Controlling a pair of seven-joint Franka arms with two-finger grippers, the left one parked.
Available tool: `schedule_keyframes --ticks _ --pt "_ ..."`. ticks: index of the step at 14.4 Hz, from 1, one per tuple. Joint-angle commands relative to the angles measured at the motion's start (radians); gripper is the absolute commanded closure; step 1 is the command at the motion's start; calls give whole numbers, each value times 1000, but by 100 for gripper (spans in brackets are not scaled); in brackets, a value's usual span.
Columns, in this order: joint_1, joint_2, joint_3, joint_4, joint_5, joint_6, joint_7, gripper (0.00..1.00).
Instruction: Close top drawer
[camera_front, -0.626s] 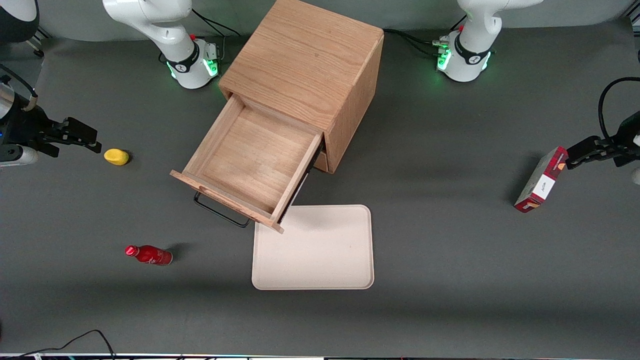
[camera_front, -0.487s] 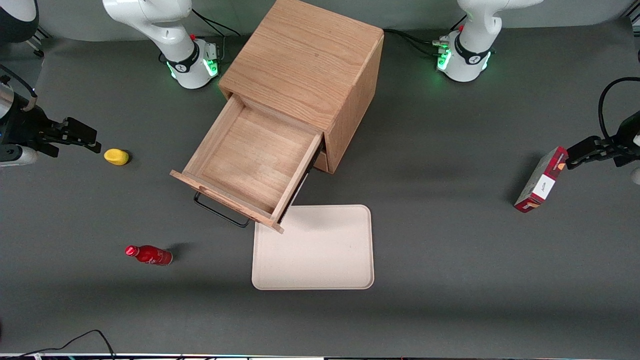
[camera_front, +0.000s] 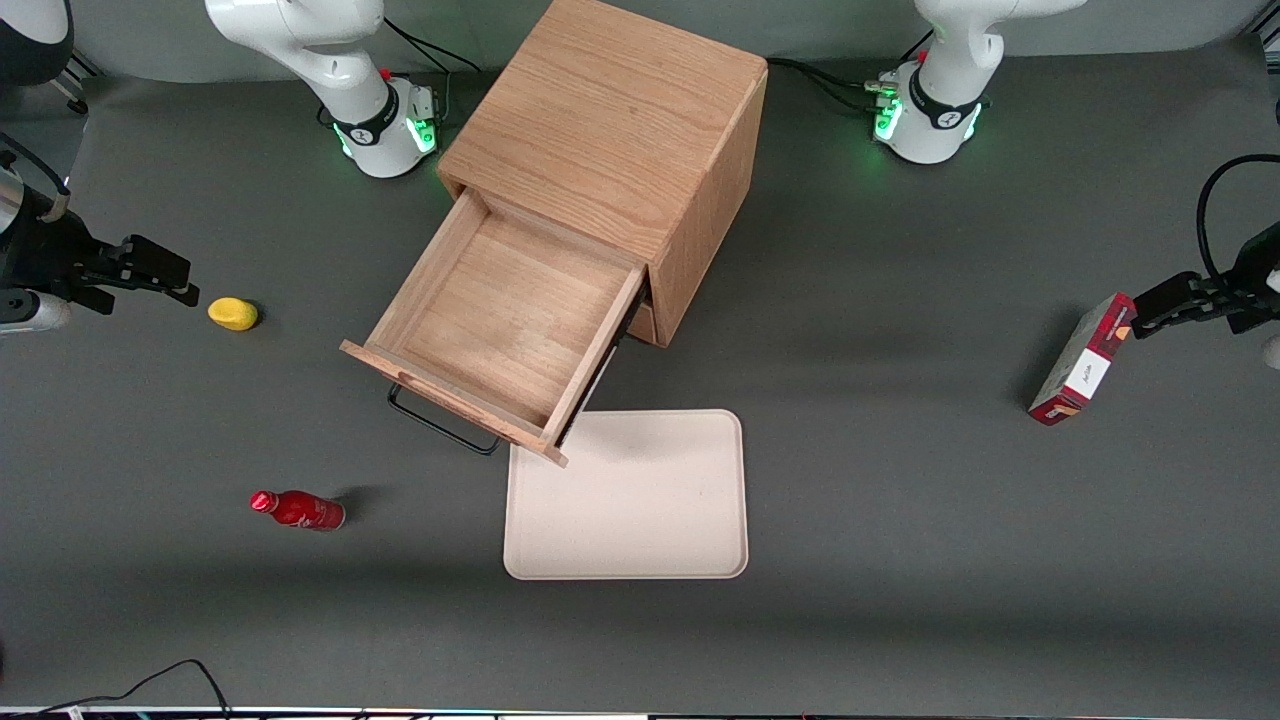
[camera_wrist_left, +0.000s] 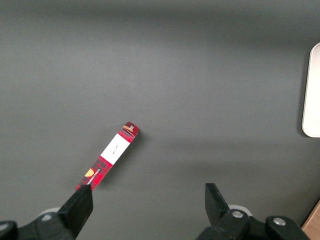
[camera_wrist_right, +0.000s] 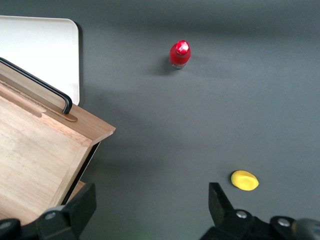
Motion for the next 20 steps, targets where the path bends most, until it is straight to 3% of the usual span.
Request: schedule_keyframes --ticks 1,9,12,17,20 --pt "2 13 -5 24 -7 -13 -12 0" --pt "15 103 -17 120 5 -10 -14 0" --pt "16 195 -17 218 61 -10 -12 0" --pt "73 293 -16 301 74 16 1 0" --pt "74 303 -5 300 145 26 -28 0"
